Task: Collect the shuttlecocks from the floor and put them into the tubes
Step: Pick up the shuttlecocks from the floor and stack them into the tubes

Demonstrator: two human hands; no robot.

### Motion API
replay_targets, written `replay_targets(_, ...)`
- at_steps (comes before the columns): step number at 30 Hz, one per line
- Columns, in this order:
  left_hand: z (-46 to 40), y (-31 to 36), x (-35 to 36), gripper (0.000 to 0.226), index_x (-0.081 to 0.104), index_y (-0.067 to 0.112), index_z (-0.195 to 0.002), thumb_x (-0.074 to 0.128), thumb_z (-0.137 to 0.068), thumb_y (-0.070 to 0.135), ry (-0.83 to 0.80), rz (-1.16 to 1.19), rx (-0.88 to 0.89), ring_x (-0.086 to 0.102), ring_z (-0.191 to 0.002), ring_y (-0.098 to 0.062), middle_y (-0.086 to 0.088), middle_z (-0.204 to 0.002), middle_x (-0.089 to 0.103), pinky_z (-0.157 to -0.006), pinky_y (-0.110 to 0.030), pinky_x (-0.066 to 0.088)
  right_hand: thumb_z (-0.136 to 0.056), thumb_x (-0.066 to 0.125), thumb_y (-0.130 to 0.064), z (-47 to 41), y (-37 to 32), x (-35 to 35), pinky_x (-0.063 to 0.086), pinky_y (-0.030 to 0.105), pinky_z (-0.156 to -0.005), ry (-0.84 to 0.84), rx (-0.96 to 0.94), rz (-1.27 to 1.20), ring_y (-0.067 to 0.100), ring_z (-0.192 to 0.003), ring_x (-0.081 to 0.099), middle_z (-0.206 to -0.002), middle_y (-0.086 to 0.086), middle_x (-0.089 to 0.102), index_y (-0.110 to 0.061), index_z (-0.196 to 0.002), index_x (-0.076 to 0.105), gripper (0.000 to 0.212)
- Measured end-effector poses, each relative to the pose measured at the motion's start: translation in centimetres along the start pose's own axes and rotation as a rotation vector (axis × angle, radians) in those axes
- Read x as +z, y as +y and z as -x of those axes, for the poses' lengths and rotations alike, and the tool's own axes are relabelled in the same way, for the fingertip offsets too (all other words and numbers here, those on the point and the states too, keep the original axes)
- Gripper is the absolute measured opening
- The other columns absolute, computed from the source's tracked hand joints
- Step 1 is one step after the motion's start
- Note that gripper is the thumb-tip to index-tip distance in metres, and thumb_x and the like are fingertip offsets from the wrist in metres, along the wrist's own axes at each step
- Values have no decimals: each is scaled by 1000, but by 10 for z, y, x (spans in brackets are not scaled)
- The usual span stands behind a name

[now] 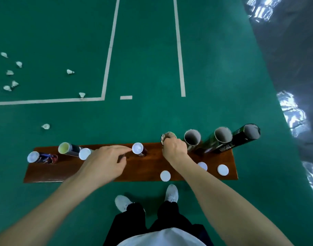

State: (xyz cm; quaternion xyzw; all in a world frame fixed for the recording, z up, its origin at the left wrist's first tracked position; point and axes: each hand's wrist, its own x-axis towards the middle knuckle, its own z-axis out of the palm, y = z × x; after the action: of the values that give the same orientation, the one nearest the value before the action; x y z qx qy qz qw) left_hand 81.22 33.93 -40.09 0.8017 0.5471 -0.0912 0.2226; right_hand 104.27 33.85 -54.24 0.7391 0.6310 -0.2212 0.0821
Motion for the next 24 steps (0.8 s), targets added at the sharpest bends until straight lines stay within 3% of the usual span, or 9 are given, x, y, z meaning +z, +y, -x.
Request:
replay_targets(2,3,-1,-10,37,67,41,-127,57,-93,29,49,26,-15,60,-121,-12,24,-133,63,-97,-34,51,-99,65,-29,-3,-3,-6,45,35,-67,0,-6,-17,31,-100,70,-126,5,65,-17,-121,67,25)
replay_targets(5,10,-6,-21,39,64,38,-132,55,-94,33,99,15,-6,55,-130,-10,22,-140,59,-106,-32,45,-94,68,-51,4,-2,-9,52,37,-73,10,3,-67,29,-97,70,-121,1,65,-20,-122,66,42)
replay_targets(10,36,-39,-41,40,61,40,-136,54,-96,38,216,44,9,53,-131,-5,25,-142,55,-109,-28,40,-93,59,-66,45,-17,-28,60,34,-61,261,18,-73,13,-63,63,-84,-6,67,-26,-83,59,42)
replay_targets(13,64,-71,-56,40,60,40,-136,55,-97,38,270,69,1,58,-120,-4,26,-142,55,-107,-30,45,-94,57,-68,77,-55,-58,60,31,-69,421,-55,-198,15,-84,71,-109,-8,75,-25,-105,75,47)
replay_targets(14,79,-86,-63,40,60,42,-136,55,-97,38,300,79,-10,60,-107,0,27,-141,55,-102,-29,47,-94,59,-67,89,-78,-71,59,31,-72,489,-124,-249,14,-89,72,-117,-11,74,-26,-110,76,47)
replay_targets(16,105,-113,-74,38,60,44,-134,56,-96,39,361,95,-39,55,-84,5,29,-138,56,-93,-28,52,-93,63,-63,109,-128,-97,59,29,-70,588,-269,-372,9,-80,71,-120,-14,73,-26,-109,79,43)
replay_targets(19,168,-168,-89,38,60,44,-134,57,-96,38,447,104,-106,59,-101,3,28,-138,56,-98,-32,53,-92,67,-55,142,-227,-121,58,26,-67,646,-515,-548,4,-68,66,-118,-17,72,-24,-105,80,36)
replay_targets(24,292,-262,-102,38,65,37,-131,63,-94,31,593,71,-296,57,-126,-4,23,-140,58,-110,-25,39,-91,74,-44,197,-388,-111,59,34,-76,489,-778,-866,3,-100,67,-123,-17,69,-24,-110,79,28)
